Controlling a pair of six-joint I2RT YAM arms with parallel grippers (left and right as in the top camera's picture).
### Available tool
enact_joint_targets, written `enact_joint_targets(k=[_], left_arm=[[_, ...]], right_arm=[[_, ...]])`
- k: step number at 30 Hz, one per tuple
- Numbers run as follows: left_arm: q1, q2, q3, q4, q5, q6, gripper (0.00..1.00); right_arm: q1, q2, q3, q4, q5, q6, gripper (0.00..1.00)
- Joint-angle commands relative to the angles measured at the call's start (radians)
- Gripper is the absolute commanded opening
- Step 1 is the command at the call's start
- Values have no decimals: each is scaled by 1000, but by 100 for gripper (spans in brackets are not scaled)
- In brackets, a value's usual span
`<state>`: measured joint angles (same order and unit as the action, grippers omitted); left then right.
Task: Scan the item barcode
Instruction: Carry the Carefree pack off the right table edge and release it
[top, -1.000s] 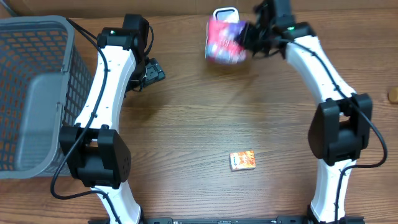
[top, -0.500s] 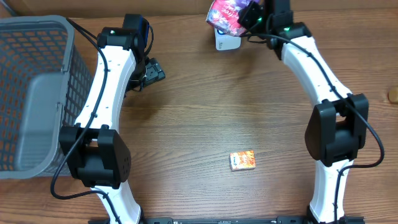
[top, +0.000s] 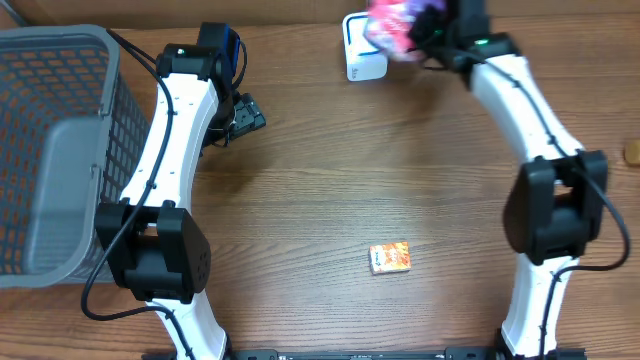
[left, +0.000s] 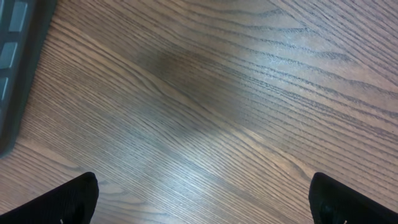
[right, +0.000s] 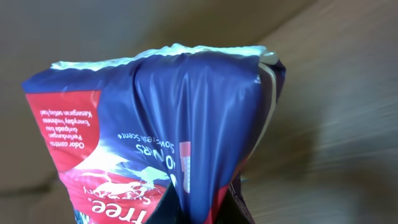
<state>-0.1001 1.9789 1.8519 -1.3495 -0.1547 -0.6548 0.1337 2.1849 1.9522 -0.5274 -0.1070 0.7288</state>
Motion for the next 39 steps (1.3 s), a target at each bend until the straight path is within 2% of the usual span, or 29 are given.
enact_joint_targets(k=[1, 13, 20, 26, 29, 31, 35, 39], left_arm=[[0, -4, -5, 0, -10, 4, 100], [0, -4, -5, 0, -10, 4, 100], [0, -4, -5, 0, -10, 4, 100], [0, -4, -5, 0, -10, 4, 100], [0, -4, -5, 0, -10, 4, 100], [0, -4, -5, 0, -10, 4, 100], [0, -4, -5, 0, -10, 4, 100], [0, -4, -5, 0, -10, 4, 100]], right_arm=[[-175, -154, 47, -68, 21, 4, 4], [-698, -173, 42, -489, 86, 5, 4], [-890, -172, -4, -523, 166, 4, 4], [-983, -172, -11, -515, 256, 4, 5], [-1015, -170, -11, -492, 259, -24, 14], [-1024, -168, -11, -473, 236, -60, 26], [-1025, -163, -11, -463, 147, -83, 56], [-1013, -163, -11, -468, 81, -82, 70]])
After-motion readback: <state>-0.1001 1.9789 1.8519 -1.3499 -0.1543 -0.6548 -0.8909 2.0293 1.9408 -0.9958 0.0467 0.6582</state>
